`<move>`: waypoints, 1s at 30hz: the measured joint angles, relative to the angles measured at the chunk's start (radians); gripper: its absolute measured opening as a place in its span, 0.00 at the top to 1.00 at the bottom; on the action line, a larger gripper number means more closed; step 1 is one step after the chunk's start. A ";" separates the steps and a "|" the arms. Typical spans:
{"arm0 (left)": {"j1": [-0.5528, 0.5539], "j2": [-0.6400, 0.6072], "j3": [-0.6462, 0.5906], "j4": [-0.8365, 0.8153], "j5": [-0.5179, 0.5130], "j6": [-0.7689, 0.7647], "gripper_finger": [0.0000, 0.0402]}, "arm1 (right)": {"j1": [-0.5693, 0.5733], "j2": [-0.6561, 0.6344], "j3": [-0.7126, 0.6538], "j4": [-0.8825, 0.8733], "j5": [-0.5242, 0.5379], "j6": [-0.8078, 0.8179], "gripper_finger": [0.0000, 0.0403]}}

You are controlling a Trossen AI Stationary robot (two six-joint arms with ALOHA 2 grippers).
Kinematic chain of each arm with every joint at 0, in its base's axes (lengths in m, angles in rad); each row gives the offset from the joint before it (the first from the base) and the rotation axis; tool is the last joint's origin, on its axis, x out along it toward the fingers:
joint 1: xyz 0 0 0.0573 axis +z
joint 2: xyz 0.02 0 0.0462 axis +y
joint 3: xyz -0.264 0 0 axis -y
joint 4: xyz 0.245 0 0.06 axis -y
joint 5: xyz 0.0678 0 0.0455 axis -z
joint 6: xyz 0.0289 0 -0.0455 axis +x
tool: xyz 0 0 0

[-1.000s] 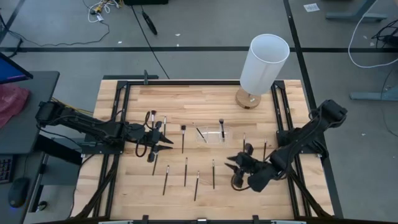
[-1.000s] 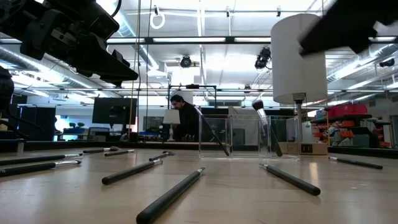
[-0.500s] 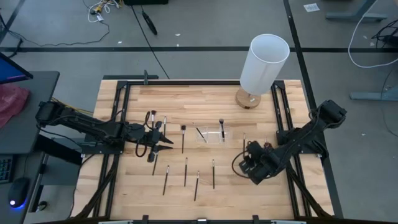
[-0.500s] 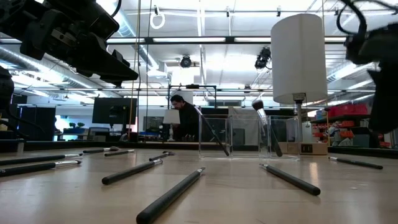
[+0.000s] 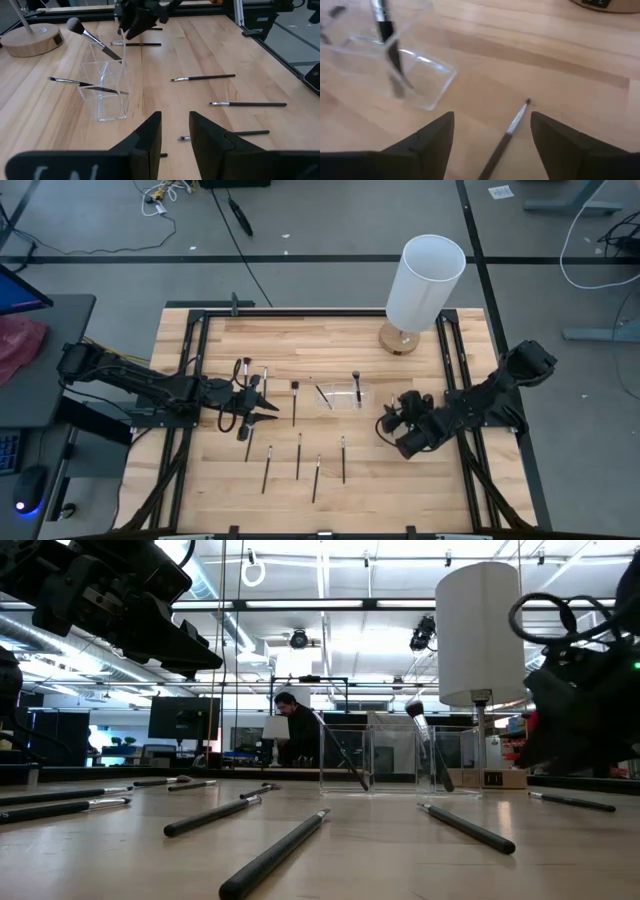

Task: Pick & Place Makeup Supplies
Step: Put the black makeup brush into the transparent organizer

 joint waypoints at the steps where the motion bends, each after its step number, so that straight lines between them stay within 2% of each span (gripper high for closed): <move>1: 0.000 0.000 0.000 0.000 0.000 0.000 0.75 | -0.008 0.000 -0.006 0.010 -0.002 -0.018 0.36; 7: 0.000 0.000 0.000 0.000 0.000 0.000 0.75 | -0.033 0.000 -0.032 0.054 -0.019 -0.105 0.44; 14: 0.000 0.000 0.000 0.000 0.000 0.000 0.75 | -0.053 0.000 -0.065 0.059 -0.078 -0.106 0.53; 20: 0.000 0.000 0.000 0.000 0.000 0.000 0.75 | -0.053 -0.001 -0.103 0.151 -0.106 -0.150 0.56; 30: 0.000 0.000 0.000 -0.001 0.000 0.000 0.75 | 0.003 -0.001 -0.115 0.158 -0.131 -0.254 0.67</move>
